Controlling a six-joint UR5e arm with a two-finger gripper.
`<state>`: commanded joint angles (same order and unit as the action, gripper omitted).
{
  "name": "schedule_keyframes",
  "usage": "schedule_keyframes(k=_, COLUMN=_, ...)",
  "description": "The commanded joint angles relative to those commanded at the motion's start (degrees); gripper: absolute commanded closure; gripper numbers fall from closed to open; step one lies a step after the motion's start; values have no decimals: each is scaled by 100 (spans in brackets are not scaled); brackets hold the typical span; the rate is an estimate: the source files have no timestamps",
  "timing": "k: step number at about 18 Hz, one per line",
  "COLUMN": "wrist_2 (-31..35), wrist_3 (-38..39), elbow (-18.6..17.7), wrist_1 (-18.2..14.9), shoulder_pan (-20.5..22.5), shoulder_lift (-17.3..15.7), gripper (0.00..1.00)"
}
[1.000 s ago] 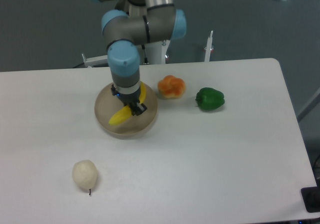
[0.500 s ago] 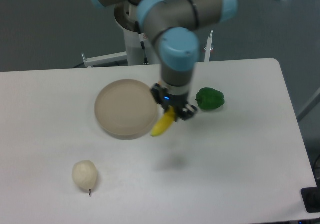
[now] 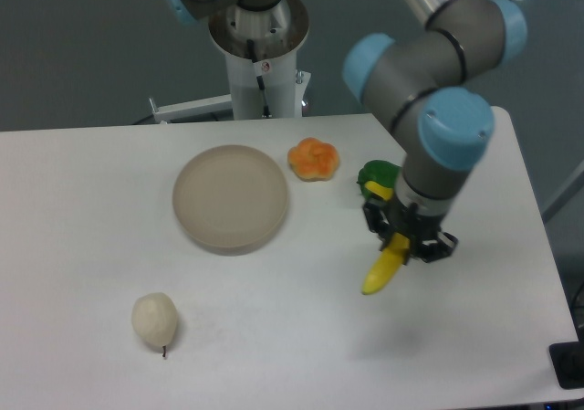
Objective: Pick up the banana from the plate
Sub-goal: 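Lift the banana off the plate and carry it toward the green pepper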
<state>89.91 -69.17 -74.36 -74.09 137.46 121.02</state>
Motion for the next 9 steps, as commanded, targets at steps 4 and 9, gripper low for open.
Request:
schedule_keyframes(k=4, wrist_2=132, wrist_3=-272, elbow=132, wrist_1=35, shoulder_pan=18, shoulder_lift=281, gripper=100)
schedule_keyframes(k=9, wrist_2=141, wrist_3=-835, elbow=281, wrist_1=220, shoulder_pan=114, shoulder_lift=536, gripper=100)
